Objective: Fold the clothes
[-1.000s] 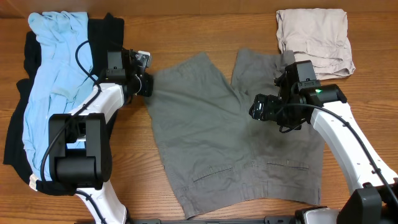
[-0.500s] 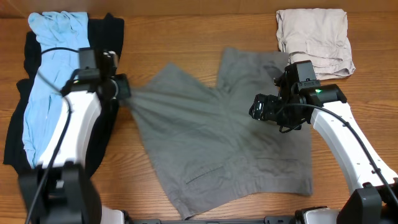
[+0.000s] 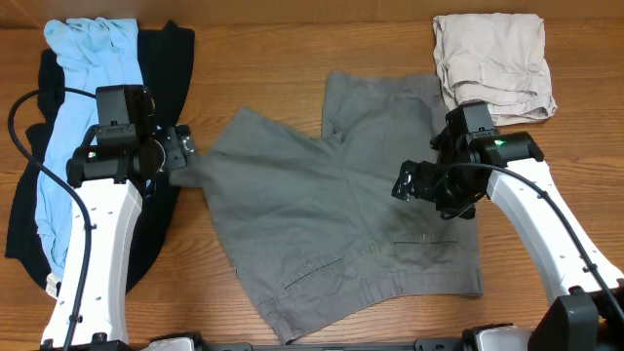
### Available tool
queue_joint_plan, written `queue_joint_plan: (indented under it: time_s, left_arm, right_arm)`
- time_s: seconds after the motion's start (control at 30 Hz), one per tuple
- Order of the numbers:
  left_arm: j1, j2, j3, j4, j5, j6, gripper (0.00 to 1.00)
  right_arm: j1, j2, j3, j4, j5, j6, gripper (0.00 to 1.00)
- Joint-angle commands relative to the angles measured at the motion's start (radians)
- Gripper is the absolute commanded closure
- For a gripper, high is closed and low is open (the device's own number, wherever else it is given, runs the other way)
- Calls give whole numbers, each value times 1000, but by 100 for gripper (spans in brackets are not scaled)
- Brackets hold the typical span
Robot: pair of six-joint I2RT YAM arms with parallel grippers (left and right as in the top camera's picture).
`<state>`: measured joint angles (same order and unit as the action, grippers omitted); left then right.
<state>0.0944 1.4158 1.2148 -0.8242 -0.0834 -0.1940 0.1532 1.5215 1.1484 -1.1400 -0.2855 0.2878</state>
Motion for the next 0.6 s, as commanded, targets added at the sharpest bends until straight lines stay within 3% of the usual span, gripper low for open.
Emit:
queue_joint_plan:
  time_s: [0.0, 0.33, 0.57]
  left_arm:
    - [10, -21, 26, -8, -27, -36, 0]
    - [10, -85, 164, -57, 63, -37, 0]
    - [10, -61, 168, -54, 111, 11, 0]
  right_arm:
    - [31, -53, 12, -21, -34, 33, 1]
    - [291, -169, -48, -145, 45, 303, 1]
    - [382, -159, -220, 29, 53, 394, 1]
